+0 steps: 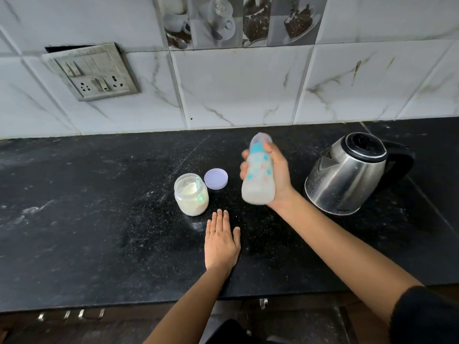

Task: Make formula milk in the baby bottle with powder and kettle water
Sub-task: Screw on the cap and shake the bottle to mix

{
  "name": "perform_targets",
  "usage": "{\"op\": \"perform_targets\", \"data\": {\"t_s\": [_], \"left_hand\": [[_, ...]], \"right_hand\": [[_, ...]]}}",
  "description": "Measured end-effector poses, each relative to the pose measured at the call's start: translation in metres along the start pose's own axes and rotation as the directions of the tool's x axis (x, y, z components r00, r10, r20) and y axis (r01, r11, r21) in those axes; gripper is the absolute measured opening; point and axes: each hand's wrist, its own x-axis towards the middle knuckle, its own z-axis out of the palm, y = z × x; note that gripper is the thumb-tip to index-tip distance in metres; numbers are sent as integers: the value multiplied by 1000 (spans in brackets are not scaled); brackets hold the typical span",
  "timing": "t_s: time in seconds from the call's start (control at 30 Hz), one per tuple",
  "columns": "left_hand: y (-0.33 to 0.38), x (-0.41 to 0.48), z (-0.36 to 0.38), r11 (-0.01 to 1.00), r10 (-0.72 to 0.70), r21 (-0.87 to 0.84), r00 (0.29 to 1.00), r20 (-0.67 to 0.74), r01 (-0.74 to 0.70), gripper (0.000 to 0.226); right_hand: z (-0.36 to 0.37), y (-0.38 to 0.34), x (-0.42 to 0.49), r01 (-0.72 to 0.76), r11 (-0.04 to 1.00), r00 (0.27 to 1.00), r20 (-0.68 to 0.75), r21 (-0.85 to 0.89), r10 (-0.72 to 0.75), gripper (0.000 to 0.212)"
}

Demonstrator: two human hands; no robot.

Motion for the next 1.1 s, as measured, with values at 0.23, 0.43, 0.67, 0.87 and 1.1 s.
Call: {"op": "perform_targets", "data": {"t_s": [0.23,0.43,0.67,0.87,1.1], "left_hand": [[-1,1,2,1000,2,3,1000,-3,-2,75],[-1,1,1,1000,2,-3,1000,-4,-2,76],[-2,1,1,1000,4,-8,1000,-1,-4,75],[-3,1,1,1000,4,-10,1000,0,-4,74],[-2,0,-1,1000,3,-24,1000,-6,-4,75]], "right_hand": [[5,-11,8,39,995,999,34,94,-42,62],[1,19,-16,2,994,998,70,-111,6,38],[5,0,1,23,1000,1000,0,-2,-23,41],[7,4,1,29,1000,999,39,-4,-29,44],[0,22,-14,5,990,1000,24,-139,-1,33]]}}
